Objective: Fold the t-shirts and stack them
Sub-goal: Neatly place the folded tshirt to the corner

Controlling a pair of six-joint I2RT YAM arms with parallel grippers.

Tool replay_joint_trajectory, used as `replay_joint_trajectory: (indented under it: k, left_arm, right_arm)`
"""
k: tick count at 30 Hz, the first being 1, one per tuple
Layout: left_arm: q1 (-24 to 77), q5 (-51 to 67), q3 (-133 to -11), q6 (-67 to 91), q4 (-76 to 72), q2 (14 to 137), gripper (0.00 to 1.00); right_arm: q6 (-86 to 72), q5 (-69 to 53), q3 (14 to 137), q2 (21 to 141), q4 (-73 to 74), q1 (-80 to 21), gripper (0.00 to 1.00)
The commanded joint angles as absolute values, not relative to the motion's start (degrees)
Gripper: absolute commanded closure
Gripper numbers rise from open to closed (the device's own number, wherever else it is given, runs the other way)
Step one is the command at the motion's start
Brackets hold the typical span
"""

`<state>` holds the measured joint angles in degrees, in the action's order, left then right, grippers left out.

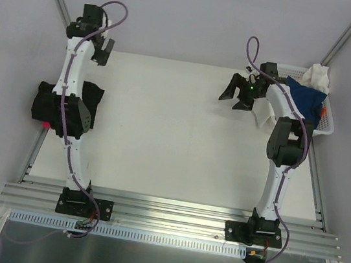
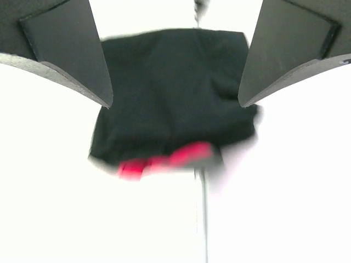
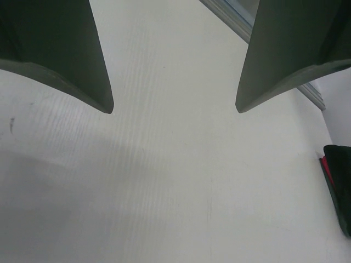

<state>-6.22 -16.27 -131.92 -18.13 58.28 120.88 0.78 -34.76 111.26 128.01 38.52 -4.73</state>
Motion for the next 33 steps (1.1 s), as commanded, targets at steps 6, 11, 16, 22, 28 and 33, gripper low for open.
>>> replay_joint_trajectory:
  k: [6,11,16,22,28,33]
  left_arm:
    - [8.6,-15.7,-137.7,-16.4,51.6,114.1,0.01]
    - [16.6,6.4,-128.9,-8.5,59.7,110.8,0.01]
    - [21.0,4.2,-128.0,-7.4,60.0,110.7,0.01]
    - [21.4,3.0,-131.9,-7.3,59.8,109.5,0.01]
    - [23.6,1.8,-134.5,-8.3,59.7,109.1,0.01]
    - [24.3,1.7,-134.9,-7.6,59.8,109.9,0.01]
  right_arm:
    - [6.2,-33.2,107.8,114.4,42.4,-0.2,0.0]
    - [7.7,-29.7,107.2,108.0,47.2,4.6,0.03]
    - [9.9,-17.3,107.0,98.5,52.0,6.2,0.03]
    - [10.6,-3.8,109.9,90.7,61.0,6.2,0.03]
    - [10.6,-4.4,103.6,79.9,60.4,6.2,0.03]
    - [11.3,-2.6,100.5,76.6,60.6,6.2,0.03]
